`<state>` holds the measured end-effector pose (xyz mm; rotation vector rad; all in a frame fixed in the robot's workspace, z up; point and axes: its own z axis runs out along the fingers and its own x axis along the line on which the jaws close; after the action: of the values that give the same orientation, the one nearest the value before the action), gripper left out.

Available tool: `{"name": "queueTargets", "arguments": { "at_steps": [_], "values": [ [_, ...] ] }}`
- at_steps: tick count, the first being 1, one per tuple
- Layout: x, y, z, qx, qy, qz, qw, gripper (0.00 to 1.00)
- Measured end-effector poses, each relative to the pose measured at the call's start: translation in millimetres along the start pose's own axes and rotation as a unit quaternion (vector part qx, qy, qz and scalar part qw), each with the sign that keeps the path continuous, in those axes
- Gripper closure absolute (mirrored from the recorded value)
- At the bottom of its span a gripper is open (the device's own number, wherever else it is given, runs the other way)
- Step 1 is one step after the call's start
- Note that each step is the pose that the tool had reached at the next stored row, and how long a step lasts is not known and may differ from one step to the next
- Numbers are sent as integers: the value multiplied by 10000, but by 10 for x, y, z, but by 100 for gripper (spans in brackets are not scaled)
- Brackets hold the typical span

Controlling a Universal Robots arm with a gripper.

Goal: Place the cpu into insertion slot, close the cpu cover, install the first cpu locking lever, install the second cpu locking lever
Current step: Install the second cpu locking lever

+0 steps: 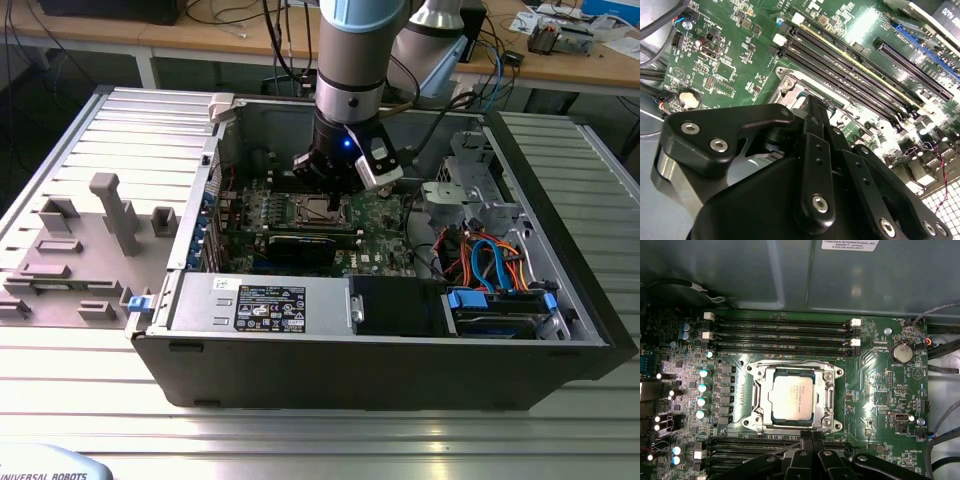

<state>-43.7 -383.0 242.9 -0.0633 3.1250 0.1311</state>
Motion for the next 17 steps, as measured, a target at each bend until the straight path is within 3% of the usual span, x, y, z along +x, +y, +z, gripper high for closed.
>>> {"name": "queueTargets", "arguments": {
  "at_steps": [7, 11, 13, 17],
  "values": [
    [0, 0, 0, -3, 5, 1, 10000, 89],
    [0, -3, 4, -11, 64, 6, 10000, 89],
    [0, -17, 7, -32, 84, 8, 10000, 89],
    [3, -64, 16, -115, 102, 10, 9999, 89]
  ]
}}
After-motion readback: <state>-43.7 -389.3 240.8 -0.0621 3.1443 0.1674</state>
